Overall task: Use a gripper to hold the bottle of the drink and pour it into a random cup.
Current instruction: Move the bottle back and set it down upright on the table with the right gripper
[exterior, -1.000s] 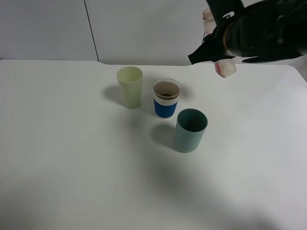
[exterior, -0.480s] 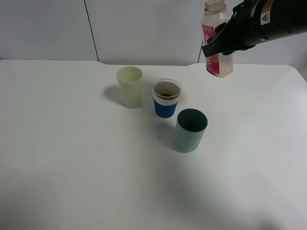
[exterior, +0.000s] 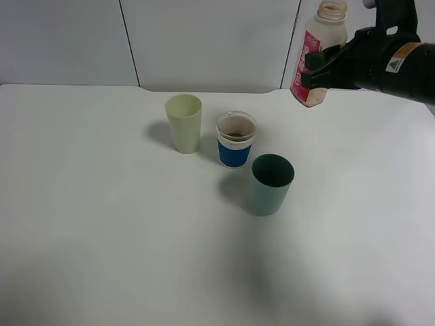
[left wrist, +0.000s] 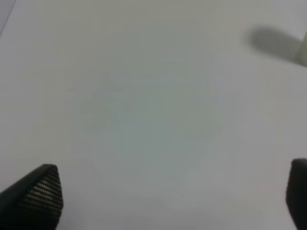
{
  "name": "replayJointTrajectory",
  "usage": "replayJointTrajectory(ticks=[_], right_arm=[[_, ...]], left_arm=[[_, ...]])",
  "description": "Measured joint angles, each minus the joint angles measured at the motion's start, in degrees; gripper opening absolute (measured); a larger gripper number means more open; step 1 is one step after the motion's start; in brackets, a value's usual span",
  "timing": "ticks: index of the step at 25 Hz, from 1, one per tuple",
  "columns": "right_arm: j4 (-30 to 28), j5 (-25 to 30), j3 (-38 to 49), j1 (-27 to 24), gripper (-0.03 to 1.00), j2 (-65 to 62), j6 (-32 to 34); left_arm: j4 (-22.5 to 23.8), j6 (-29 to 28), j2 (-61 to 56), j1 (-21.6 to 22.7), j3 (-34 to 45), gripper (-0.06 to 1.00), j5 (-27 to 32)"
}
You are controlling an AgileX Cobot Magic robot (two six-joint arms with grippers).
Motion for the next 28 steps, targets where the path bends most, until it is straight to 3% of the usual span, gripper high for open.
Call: replayJointTrajectory(ticks=[3,8,23,28], right_arm=[[4.1,-6.3,3.0,0.0,0.37,1.8,-2.0],[11.1,-8.6,4.2,0.0,0.37,7.1,-4.5],[11.8,-21.2,4.1,0.0,0.37,23.6,-5.9],[11.8,-22.4,4.1,0.0,0.37,26.4,-6.3]], left_arm=[[0.0,0.0,0.0,0.0,0.0,0.93,0.0],[0.0,0.0,0.0,0.0,0.0,0.93,0.0],[0.0,0.0,0.0,0.0,0.0,0.93,0.0],[0.0,0.0,0.0,0.0,0.0,0.93,0.0]])
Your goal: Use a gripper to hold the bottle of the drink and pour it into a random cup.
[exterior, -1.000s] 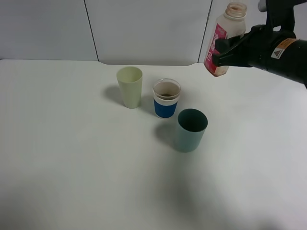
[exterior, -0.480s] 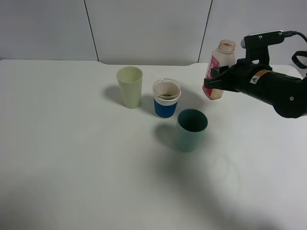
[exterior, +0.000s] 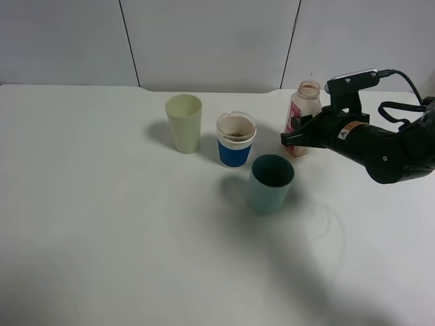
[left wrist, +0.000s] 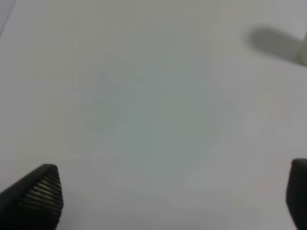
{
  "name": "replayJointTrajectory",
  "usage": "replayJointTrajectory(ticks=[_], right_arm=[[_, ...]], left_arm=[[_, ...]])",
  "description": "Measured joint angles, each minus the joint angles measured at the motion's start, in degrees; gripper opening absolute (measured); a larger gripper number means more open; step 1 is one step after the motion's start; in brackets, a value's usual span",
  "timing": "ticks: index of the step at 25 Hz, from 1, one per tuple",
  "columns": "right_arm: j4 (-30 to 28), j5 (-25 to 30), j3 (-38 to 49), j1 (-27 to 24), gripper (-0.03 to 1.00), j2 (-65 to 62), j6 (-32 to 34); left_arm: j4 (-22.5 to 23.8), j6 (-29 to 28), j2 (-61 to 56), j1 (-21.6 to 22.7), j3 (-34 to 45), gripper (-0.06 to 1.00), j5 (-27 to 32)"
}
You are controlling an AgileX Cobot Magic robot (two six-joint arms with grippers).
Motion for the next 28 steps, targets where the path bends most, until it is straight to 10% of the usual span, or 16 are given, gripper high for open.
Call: replayJointTrajectory(ticks=[21,28], right_arm=[[0.0,-3.3,0.1,0.0,0.38,2.2,0.5],[0.6,-5.4,0.3,0.0,0.92,2.7,4.6]], left_arm=[[0.0,0.0,0.0,0.0,0.0,0.93,0.0],[0.0,0.0,0.0,0.0,0.0,0.93,0.0]])
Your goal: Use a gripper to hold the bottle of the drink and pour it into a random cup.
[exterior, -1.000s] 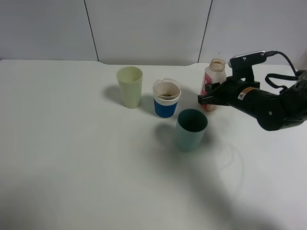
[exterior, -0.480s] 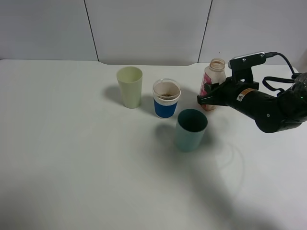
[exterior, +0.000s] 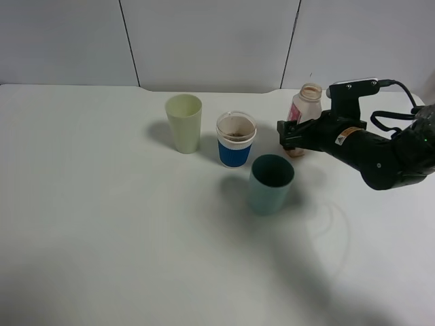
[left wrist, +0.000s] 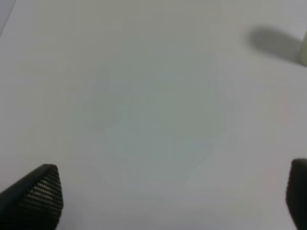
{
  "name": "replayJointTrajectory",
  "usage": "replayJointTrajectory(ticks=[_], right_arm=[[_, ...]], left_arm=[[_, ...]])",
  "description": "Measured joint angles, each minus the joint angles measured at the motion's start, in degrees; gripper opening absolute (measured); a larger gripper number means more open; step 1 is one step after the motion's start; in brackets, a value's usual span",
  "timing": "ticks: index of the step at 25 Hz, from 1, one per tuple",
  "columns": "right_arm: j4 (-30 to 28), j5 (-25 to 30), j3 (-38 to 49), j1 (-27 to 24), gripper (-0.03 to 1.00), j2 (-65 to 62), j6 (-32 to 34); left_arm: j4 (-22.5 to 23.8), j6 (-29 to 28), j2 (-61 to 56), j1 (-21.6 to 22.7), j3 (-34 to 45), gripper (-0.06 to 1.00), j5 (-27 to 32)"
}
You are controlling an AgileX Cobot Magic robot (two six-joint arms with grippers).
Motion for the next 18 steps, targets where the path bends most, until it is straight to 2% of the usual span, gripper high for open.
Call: replayJointTrajectory(ticks=[3,11,15,18], right_arm=[[0.4,-1.0,0.0,0.0,0.98,0.0,0.0],[0.5,-0.6,0.0,0.0,0.99,-0.3,0.0],[1.1,4.6,0.1,0.0,0.99,-5.5,-0.6],[2.5,8.8,0.1,0.0,0.99,-11.9,-4.3]], left_arm=[[0.0,0.0,0.0,0.0,0.0,0.93,0.0],[0.0,0.0,0.0,0.0,0.0,0.93,0.0],[0.0,0.0,0.0,0.0,0.0,0.93,0.0],[0.0,0.0,0.0,0.0,0.0,0.93,0.0]])
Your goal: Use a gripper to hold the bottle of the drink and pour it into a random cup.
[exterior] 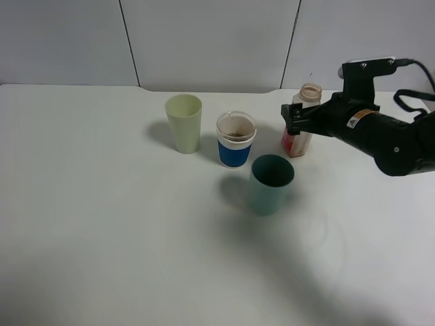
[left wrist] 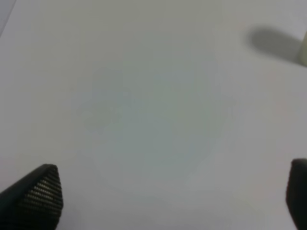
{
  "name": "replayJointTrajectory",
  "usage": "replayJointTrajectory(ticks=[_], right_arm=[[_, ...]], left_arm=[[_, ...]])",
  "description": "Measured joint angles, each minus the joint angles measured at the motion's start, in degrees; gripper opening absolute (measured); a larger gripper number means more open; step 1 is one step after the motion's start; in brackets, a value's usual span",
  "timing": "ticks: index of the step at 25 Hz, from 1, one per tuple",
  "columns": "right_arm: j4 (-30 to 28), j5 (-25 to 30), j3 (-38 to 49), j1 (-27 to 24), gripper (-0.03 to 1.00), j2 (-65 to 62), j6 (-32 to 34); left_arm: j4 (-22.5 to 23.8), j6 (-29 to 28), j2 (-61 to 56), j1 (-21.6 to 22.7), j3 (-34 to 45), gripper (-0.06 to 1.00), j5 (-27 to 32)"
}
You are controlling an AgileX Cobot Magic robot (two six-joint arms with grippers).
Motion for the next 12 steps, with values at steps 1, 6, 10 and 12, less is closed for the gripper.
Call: replayJointTrajectory(ticks=[1,6,10,12], right_arm=[[0.5,0.8,0.0,0.0,0.99,-2.0,-1.7],[4.5,3.9,0.0,0.0,0.99,-13.5,-10.2],[4.8,4.2,0.0,0.0,0.99,-22.3,-11.6],[4.1,4.2,0.0,0.0,0.99,-26.8,-11.6]], left_arm=[[0.0,0.0,0.0,0.0,0.0,0.93,0.0],[0.0,0.0,0.0,0.0,0.0,0.93,0.0],[0.0,0.0,0.0,0.0,0.0,0.93,0.0],[0.0,0.0,0.0,0.0,0.0,0.93,0.0]])
